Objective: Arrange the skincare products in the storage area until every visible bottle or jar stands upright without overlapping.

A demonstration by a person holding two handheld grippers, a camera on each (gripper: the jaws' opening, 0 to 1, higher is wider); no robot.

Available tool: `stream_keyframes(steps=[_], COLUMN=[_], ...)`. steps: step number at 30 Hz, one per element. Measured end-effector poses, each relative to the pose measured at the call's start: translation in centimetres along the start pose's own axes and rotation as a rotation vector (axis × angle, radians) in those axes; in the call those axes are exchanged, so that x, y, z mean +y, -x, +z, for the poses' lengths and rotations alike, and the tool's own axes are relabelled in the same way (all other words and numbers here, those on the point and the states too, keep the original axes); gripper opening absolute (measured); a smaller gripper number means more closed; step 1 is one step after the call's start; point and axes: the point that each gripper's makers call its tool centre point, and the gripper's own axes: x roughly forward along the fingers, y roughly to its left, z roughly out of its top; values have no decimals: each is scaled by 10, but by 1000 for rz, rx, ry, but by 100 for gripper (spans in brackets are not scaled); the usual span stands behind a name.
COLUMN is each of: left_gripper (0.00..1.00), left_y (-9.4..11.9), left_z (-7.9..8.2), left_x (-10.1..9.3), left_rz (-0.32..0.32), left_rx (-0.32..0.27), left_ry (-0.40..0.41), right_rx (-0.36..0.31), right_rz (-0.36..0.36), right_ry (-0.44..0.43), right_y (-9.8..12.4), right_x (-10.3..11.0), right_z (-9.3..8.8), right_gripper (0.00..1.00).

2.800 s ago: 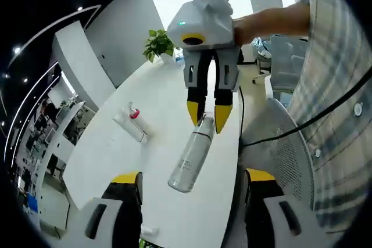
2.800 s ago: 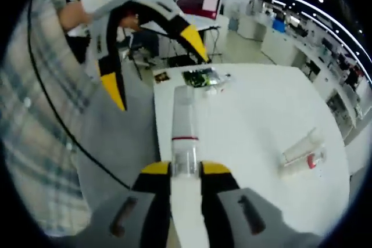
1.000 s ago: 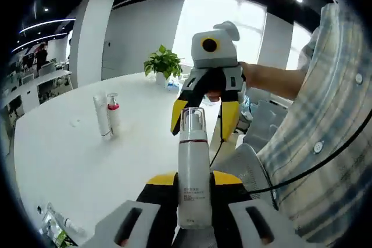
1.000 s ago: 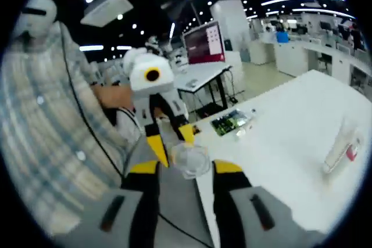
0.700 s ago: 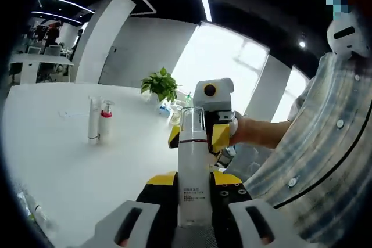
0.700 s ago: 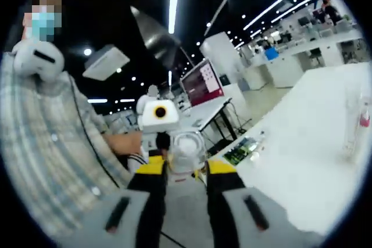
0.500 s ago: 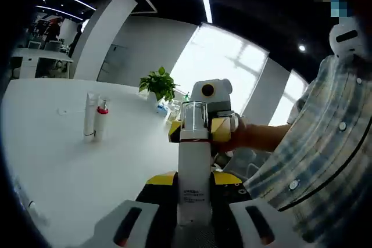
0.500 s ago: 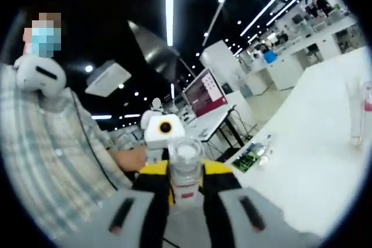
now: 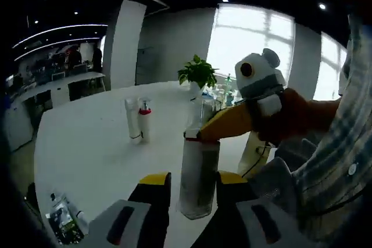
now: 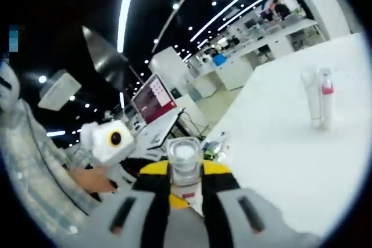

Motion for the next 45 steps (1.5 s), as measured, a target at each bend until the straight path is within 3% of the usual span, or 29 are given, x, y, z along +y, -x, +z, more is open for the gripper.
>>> stream_keyframes(steps=[4,6,7,11,12,15,17,19,24,27,30,35,37,41,45], left_gripper=[23,22,21,20,20,20,20,20,20,20,20,20,20,21,22], left_y=[-6,-7,-6,-1,-2,2,5,10,23,26,29,31,31,31,24], left_z=[-2,-4,-4,-3,-3,9,14,17,23,25,28,30,29,30,29], left_x=[2,3,4,6,1,-8,-9,-18,-33,-38,-43,-47,-46,-44,-29], left_rz=[57,53,49,7,-29,-132,-160,-254,-398,-437,-472,-503,-508,-499,-396], left_rx=[46,72,64,43,33,-67,-97,-115,-153,-170,-188,-210,-214,-231,-244], left_ry=[-108,-61,-26,-19,25,157,192,236,234,242,268,290,310,306,264], right_rx=[-19,-7,-17,-37,-35,-63,-44,-17,21,65,90,110,132,108,71], right_rz=[-80,-107,-105,-95,-90,-13,46,74,224,281,302,329,341,310,244], right_ry=[-32,21,7,-20,-18,30,62,130,192,250,217,226,222,248,271], right_y=[-4,-5,-5,-4,-4,-3,-2,0,8,12,13,14,14,12,9], right_x=[-1,-1,0,-2,-2,8,18,21,42,49,50,55,57,56,45], right_z=[6,5,6,7,7,16,18,18,17,10,7,1,-4,1,5], right_gripper=[17,17,17,18,18,18,20,22,27,25,27,26,22,21,20])
